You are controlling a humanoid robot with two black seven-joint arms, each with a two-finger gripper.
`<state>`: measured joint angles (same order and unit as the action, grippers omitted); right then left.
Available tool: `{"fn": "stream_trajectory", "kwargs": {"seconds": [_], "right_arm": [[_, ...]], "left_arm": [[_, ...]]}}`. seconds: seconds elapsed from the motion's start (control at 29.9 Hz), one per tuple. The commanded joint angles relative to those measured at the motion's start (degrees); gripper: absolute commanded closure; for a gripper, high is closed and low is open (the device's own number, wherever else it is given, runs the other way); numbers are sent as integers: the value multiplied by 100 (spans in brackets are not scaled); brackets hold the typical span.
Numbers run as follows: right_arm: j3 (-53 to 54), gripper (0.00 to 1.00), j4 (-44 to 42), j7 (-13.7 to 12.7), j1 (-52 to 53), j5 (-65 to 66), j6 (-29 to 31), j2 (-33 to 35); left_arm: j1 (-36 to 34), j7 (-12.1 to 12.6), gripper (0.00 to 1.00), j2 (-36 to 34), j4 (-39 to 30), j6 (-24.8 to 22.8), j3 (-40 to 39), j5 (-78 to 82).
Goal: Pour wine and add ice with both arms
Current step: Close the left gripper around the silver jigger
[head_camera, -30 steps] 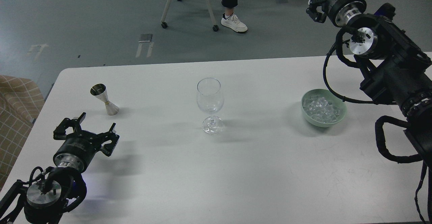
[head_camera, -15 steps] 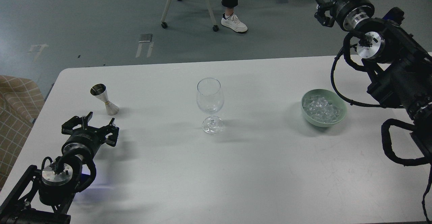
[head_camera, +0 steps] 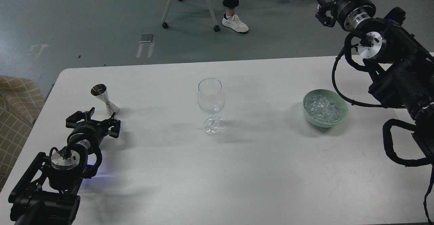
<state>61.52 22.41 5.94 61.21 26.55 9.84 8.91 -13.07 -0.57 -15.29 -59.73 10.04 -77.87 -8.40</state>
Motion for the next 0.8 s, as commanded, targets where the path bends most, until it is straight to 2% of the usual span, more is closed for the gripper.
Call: {"fn": "stream_trajectory", "kwargs": {"seconds": [0.0, 0.3, 0.47, 0.77], "right_arm": [[0, 0, 0, -5, 5, -1, 0, 5], [-26, 0, 0, 4, -21, -1, 0, 5], [-26, 0, 0, -5, -21, -1, 0, 5], [-26, 0, 0, -5, -30, -1, 0, -3]], "left_arm": [[-213, 4, 33, 35, 234, -19, 0, -12], [-600, 92, 34, 114, 682, -28, -9, -39], [-688, 83, 34, 176, 1007, -230, -9, -48], [-837, 83, 36, 264, 1034, -265, -52, -83]]}}
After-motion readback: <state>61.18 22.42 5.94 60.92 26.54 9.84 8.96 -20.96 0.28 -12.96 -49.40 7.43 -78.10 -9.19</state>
